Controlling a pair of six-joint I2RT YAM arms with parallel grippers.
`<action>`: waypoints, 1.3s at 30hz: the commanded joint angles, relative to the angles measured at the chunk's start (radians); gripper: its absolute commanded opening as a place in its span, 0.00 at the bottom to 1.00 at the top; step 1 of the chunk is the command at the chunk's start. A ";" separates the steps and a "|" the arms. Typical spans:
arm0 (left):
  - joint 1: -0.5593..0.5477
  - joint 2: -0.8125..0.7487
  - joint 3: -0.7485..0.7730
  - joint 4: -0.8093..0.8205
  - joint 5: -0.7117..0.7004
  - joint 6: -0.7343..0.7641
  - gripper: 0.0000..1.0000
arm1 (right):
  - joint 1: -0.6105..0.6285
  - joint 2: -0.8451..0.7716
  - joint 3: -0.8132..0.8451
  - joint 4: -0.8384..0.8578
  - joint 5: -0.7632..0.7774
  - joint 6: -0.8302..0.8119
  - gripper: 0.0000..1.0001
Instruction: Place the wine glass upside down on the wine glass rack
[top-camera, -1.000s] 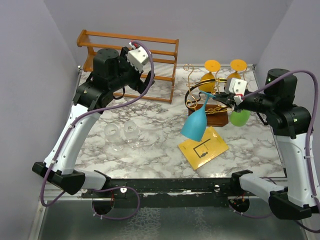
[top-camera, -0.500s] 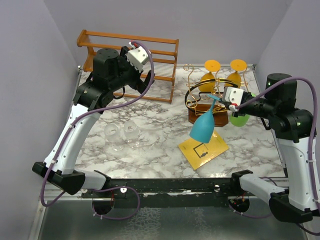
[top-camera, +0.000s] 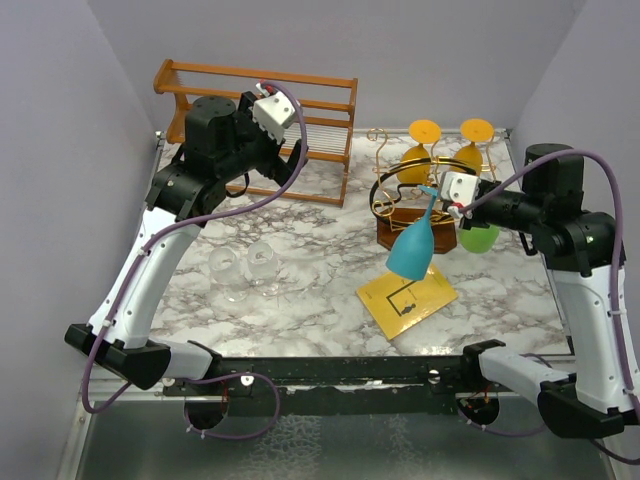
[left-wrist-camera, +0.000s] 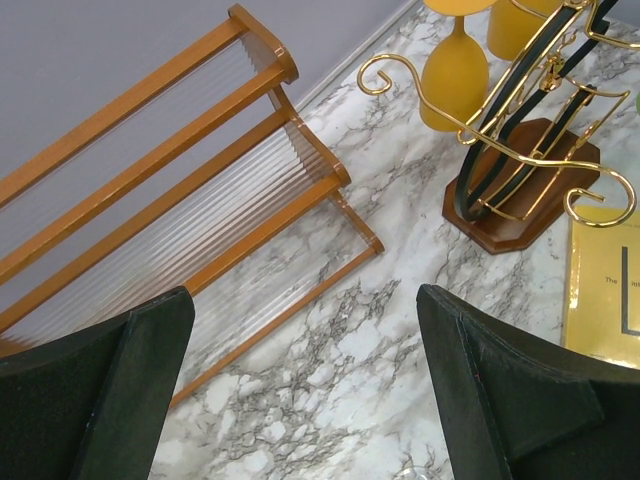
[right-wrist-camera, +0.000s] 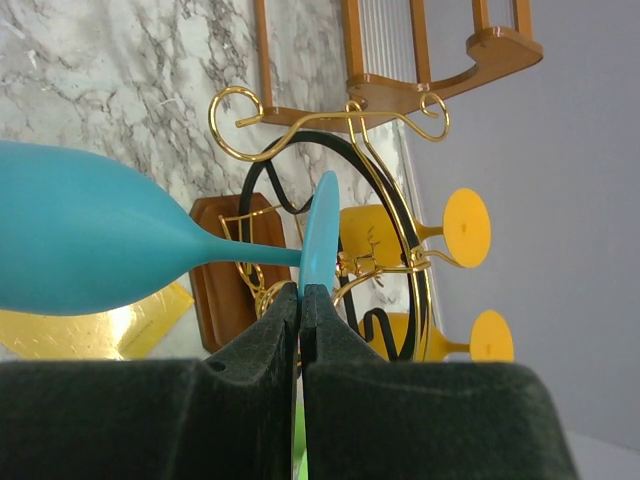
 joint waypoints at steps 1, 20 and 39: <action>0.006 -0.006 -0.006 0.027 0.004 0.004 0.97 | 0.007 0.004 -0.031 0.063 0.055 0.007 0.01; 0.015 0.009 -0.010 0.034 0.028 0.005 0.97 | 0.044 0.021 -0.172 0.251 0.240 0.009 0.01; 0.018 0.022 -0.007 0.034 0.037 0.003 0.97 | 0.067 0.028 -0.219 0.327 0.393 -0.004 0.01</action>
